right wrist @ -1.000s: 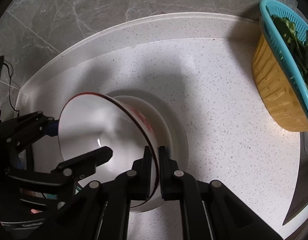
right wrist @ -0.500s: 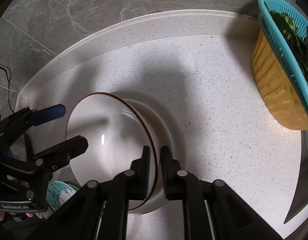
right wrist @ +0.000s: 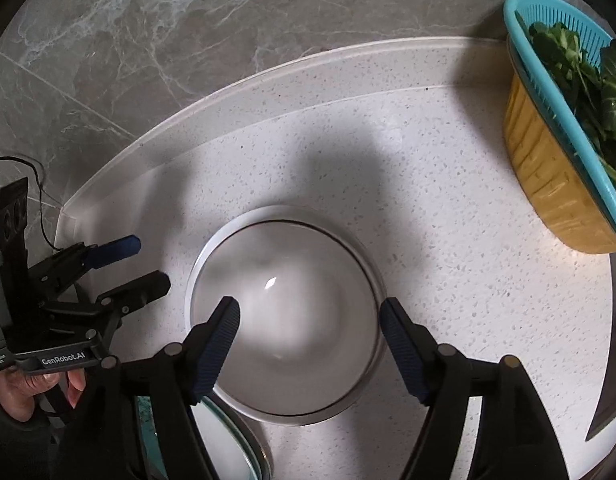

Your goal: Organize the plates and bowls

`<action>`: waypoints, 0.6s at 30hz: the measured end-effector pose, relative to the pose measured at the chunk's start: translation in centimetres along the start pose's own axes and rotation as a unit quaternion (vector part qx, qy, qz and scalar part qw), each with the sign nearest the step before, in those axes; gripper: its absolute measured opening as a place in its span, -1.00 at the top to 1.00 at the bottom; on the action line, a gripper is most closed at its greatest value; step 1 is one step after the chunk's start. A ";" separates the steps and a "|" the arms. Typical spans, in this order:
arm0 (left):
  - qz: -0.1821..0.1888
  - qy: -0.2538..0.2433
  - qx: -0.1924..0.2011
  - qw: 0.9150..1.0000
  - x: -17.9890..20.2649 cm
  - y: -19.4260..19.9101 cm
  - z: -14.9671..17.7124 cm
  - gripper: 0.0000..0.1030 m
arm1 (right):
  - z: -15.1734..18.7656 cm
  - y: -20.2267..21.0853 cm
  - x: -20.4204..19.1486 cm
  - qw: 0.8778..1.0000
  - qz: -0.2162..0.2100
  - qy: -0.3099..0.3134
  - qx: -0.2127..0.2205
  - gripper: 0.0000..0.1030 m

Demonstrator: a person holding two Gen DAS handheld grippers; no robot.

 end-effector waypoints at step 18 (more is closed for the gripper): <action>-0.013 -0.091 -0.063 0.994 1.6 -3.8 2.1 -0.45 | 6.1 3.5 8.2 0.998 0.023 -0.051 0.018 0.31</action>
Point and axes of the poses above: each gripper's, at about its wrist camera, not at the fingertips, and y roughly against the way its jaws point, x to its right, z to its underside, the point moved 3 cm from there along -y, roughly the way its jaws point, and after that the axes turned 6 degrees about x, right-handed, at the moved point
